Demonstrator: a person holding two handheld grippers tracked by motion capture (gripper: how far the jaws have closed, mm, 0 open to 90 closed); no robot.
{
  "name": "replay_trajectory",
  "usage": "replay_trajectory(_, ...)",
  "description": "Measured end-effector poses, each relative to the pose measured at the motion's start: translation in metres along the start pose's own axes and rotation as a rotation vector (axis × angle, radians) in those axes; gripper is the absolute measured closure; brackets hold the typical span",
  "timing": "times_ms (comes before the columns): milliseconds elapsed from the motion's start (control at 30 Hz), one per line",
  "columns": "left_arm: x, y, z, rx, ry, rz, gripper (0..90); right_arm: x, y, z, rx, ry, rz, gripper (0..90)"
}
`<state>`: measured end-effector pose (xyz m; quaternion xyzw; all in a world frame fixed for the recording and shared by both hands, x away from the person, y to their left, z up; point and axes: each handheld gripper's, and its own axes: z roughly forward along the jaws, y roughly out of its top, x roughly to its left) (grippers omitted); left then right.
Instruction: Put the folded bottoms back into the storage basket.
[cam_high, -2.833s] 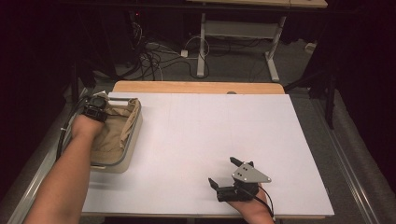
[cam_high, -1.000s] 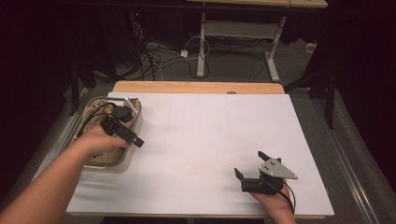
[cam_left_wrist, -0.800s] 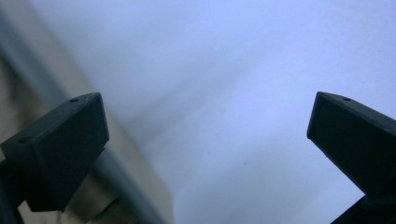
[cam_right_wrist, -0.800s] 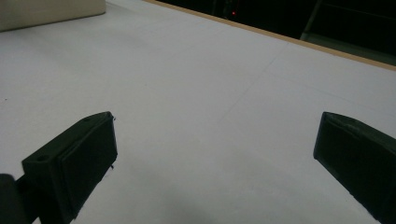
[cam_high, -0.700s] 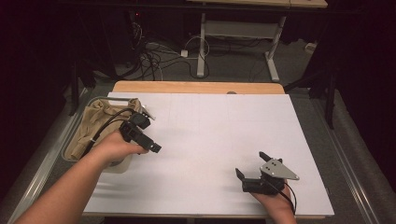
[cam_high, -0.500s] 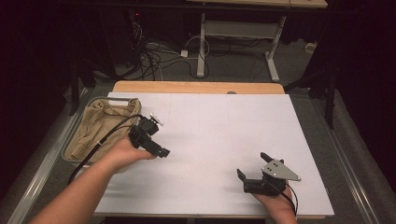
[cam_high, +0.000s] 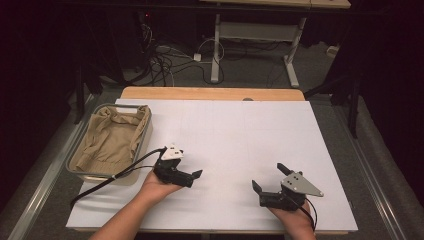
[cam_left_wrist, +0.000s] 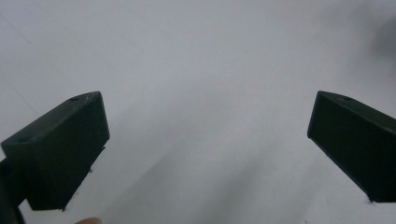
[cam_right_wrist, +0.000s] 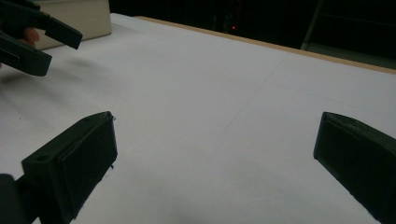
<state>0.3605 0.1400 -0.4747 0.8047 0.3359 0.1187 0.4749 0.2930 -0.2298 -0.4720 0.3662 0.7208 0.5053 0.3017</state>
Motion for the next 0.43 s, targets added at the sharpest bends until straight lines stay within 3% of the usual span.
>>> replay_trajectory(133, 0.004, -0.012, -0.015, -0.190, -0.022, -0.036, 0.0, 0.003, 0.000, -0.003, -0.044, -0.005, 0.016, 0.4)
replay_trajectory(233, 0.005, -0.019, -0.024, -0.264, -0.038, -0.037, 0.0, 0.005, -0.002, -0.005, -0.063, -0.013, 0.019, 0.4)
replay_trajectory(367, 0.009, -0.018, -0.022, -0.251, -0.071, -0.062, 0.0, 0.007, -0.003, -0.008, -0.071, -0.032, 0.012, 0.4)
replay_trajectory(433, 0.006, -0.019, -0.022, -0.262, -0.071, -0.044, 0.0, 0.008, -0.004, -0.009, -0.071, -0.044, 0.015, 0.4)
